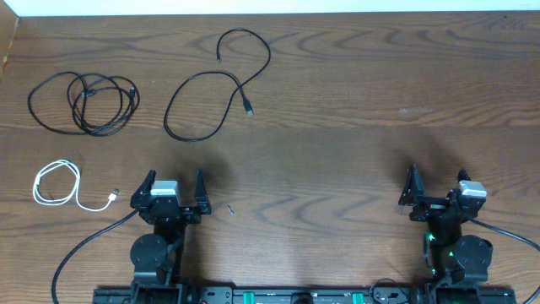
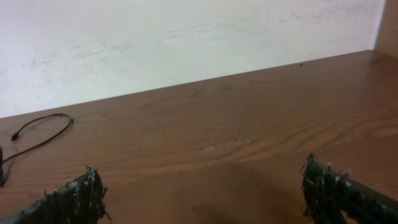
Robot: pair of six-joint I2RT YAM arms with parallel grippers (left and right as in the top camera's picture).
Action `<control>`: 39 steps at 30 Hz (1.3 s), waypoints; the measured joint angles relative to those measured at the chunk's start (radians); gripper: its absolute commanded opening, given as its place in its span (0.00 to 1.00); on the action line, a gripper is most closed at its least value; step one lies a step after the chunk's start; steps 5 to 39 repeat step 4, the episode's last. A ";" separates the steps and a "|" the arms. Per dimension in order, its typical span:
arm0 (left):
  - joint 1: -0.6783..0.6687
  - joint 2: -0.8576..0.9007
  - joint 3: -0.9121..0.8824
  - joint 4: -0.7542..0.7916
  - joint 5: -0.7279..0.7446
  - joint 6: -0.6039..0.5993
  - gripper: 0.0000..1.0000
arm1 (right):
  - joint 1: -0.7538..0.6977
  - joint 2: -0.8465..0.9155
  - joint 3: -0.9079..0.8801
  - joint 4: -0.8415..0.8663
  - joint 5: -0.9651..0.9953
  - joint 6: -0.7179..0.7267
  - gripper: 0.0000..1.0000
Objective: Untangle cables
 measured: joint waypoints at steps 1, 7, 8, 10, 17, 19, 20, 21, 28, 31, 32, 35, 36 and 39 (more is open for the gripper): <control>0.000 0.000 0.000 0.000 0.000 0.000 0.96 | 0.000 0.000 0.000 0.000 0.000 0.000 0.99; 0.000 0.000 0.000 0.000 0.000 0.000 0.96 | 0.000 0.000 0.000 0.000 0.000 0.000 0.99; 0.000 0.000 0.000 0.000 0.000 0.000 0.96 | 0.000 0.000 0.000 0.000 0.000 0.000 0.99; 0.000 0.000 0.000 0.000 0.000 0.000 0.96 | 0.000 0.000 0.000 0.000 0.000 0.000 0.99; 0.000 0.000 0.000 0.000 0.000 0.000 0.96 | 0.000 0.000 0.000 0.000 0.000 0.000 0.99; 0.000 0.000 0.000 0.000 0.000 0.000 0.96 | 0.000 0.000 0.000 0.000 0.000 0.000 0.99; 0.000 0.000 0.000 0.000 0.000 0.000 0.96 | 0.000 0.000 0.000 0.000 0.000 0.000 0.99; 0.000 0.000 0.000 0.000 0.000 0.000 0.96 | 0.000 0.000 0.000 0.000 0.000 0.000 0.99; 0.000 0.000 0.000 0.000 0.000 0.000 0.96 | 0.000 0.000 0.000 0.000 0.000 0.000 0.99; 0.000 0.000 0.000 0.000 0.000 0.000 0.96 | 0.000 0.000 0.000 0.000 0.000 0.000 0.99; 0.000 0.000 0.000 0.000 0.000 0.000 0.96 | 0.000 0.000 0.000 0.000 0.000 0.000 0.99; 0.000 0.000 0.000 0.000 0.000 0.000 0.96 | 0.000 0.000 0.000 0.000 0.000 0.000 0.99; 0.000 0.000 0.000 0.000 0.000 0.000 0.96 | 0.000 0.000 0.000 0.000 0.000 0.000 0.99; 0.000 0.000 0.000 0.000 0.000 0.000 0.96 | 0.000 0.000 0.000 0.000 0.000 0.000 0.99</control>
